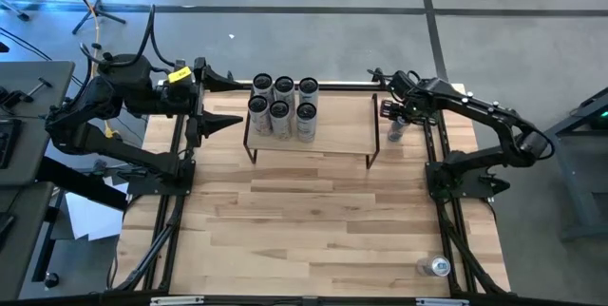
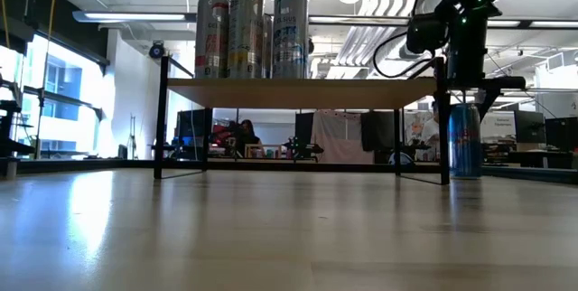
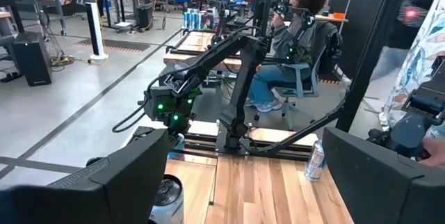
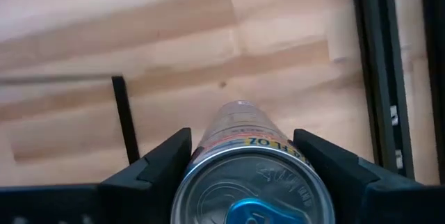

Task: Place canned beverage on shelf
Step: Put the top blue soda can on the shelf

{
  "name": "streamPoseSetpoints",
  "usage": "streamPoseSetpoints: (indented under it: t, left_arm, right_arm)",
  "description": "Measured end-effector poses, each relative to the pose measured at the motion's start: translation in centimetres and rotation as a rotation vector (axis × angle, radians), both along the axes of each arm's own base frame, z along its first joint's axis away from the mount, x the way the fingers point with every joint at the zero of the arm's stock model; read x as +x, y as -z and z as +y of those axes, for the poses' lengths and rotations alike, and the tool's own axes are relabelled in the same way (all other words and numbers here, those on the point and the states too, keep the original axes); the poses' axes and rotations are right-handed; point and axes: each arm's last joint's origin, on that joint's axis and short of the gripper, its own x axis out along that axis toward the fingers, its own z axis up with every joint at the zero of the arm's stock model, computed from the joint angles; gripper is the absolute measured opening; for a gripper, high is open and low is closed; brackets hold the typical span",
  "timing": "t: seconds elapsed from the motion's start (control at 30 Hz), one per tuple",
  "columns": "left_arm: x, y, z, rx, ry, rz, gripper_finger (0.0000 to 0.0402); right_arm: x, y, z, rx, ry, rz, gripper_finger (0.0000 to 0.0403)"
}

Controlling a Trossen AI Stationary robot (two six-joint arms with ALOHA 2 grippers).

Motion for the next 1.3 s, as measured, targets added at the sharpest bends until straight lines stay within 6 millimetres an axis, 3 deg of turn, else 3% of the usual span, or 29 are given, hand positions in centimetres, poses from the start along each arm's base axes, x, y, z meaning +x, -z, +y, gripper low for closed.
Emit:
streamPoseSetpoints:
  t: [0.1,0.23,0.57,0.83,1.03,1.3]
  left_arm:
    - [0.0,0.0,0.0,0.0,0.0,0.0,0.0351]
    - [0.0,0.0,0.0,-0.001,0.0,0.0,0.0351]
    - [0.0,0.0,0.0,-0.004,0.0,-0.001,0.0351]
    - [0.0,0.0,0.0,-0.004,-0.001,-0.001,0.0351]
    - [0.0,0.0,0.0,-0.004,0.0,-0.001,0.0351]
    - [0.0,0.0,0.0,-0.013,-0.002,-0.002,0.0351]
  right_arm:
    - [-0.2,-0.6,0.3,-0.005,-0.038,-0.002,0.022]
    - [-0.7,-3.2,0.6,-0.069,-0.064,0.02,0.0217]
    - [-0.4,-13.5,0.4,-0.351,-0.157,-0.124,0.022]
    - [0.2,-21.6,2.2,-0.53,-0.3,-0.347,0.022]
    - [4.1,-24.1,3.2,-0.525,-0.467,-0.39,0.022]
    - [12.1,-23.5,3.6,-0.431,-0.694,-0.305,0.022]
